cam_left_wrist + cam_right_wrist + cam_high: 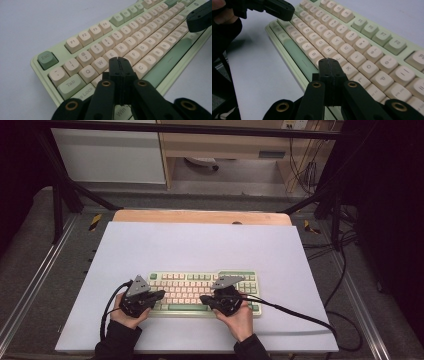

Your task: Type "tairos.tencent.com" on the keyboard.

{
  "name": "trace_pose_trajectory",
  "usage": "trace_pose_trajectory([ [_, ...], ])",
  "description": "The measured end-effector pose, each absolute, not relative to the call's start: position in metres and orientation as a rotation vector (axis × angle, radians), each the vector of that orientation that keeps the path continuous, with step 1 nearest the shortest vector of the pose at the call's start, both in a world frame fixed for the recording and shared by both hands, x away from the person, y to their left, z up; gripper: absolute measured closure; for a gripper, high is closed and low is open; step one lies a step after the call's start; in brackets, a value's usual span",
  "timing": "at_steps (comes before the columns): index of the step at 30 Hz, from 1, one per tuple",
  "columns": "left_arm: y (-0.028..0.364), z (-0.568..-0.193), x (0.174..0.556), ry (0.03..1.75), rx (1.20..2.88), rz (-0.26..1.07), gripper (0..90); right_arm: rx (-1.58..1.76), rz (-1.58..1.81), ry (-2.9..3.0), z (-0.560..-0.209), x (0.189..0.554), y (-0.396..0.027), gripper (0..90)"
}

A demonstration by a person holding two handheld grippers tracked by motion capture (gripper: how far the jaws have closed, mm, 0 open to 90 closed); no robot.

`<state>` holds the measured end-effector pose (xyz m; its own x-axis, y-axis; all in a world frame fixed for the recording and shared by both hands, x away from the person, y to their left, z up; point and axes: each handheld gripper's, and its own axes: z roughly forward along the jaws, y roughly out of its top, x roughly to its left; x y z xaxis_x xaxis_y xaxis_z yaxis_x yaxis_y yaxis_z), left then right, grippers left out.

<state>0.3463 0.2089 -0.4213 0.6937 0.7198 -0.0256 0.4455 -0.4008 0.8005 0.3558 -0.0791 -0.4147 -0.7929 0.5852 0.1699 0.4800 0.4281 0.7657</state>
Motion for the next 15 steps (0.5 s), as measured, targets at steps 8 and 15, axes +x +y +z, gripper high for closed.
trace_pose_trajectory([
  [8, 0.209, -0.421, 0.347, 0.892, 2.059, 0.411, 89.8, 0.948, 1.29, 2.567, -0.422, 0.362, -0.062, 90.0],
  [15, 0.209, -0.421, 0.346, 0.89, 2.06, 0.411, 89.8, 0.945, 1.277, 2.58, -0.427, 0.365, -0.055, 90.0],
])
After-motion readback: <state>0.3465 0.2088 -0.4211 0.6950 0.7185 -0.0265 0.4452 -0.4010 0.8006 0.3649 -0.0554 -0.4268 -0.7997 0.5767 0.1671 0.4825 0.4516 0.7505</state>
